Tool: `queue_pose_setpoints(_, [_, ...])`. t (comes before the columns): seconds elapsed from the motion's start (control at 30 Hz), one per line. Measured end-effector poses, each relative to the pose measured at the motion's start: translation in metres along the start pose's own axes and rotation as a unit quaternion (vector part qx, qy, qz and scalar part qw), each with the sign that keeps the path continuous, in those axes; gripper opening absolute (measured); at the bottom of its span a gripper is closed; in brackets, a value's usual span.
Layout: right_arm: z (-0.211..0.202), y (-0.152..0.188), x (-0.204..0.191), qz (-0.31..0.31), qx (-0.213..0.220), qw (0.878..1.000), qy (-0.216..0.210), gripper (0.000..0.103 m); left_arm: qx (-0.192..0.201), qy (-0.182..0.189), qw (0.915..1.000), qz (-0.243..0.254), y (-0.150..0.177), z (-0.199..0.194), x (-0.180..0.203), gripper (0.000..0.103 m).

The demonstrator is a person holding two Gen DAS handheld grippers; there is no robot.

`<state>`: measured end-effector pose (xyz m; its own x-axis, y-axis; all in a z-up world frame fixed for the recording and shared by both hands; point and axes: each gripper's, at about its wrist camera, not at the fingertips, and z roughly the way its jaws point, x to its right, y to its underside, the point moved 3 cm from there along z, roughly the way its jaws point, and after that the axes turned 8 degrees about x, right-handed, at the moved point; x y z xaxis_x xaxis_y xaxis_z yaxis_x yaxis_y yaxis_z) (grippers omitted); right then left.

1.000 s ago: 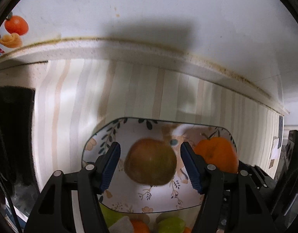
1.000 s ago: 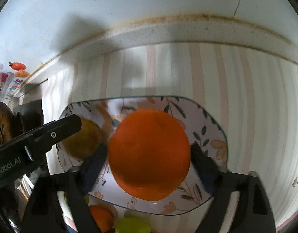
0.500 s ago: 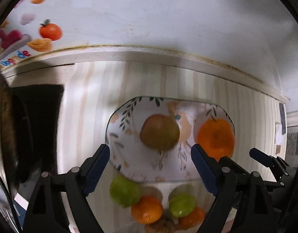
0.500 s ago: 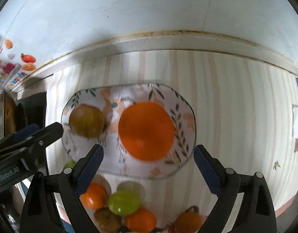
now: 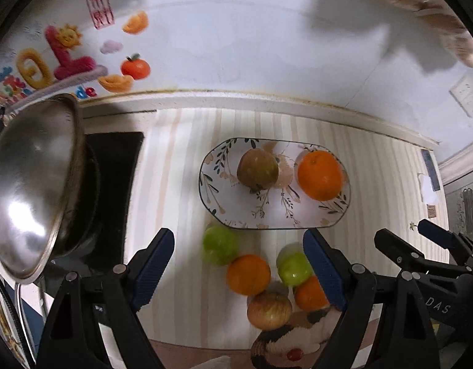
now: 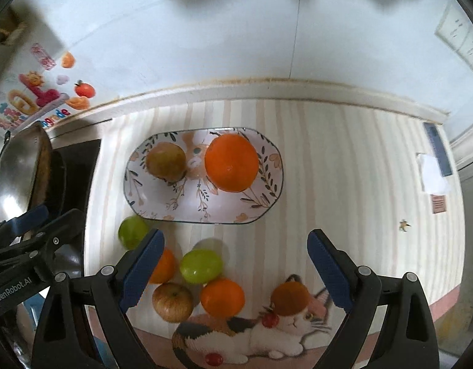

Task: Organize fruits
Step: 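Grasp another red apple with the left tool while the right tool grasps a tangerine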

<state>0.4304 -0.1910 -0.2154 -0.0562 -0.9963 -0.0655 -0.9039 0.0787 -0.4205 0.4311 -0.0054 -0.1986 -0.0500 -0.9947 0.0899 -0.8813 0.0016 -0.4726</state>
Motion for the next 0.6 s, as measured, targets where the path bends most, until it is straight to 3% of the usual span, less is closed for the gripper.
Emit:
queue_pose_setpoints(0.37, [-0.084,0.027,-0.004,0.017,0.056,0.998,-0.012,0.096,0.041,0.025,0.9988,0.009,0.024,-0.066,0.001,0.086])
queue_pose_setpoints(0.6, [-0.095,0.043,-0.002,0.03,0.051,0.998,-0.033,0.096,0.039,0.037,0.9985,-0.001,0.035,-0.069,-0.003,0.088])
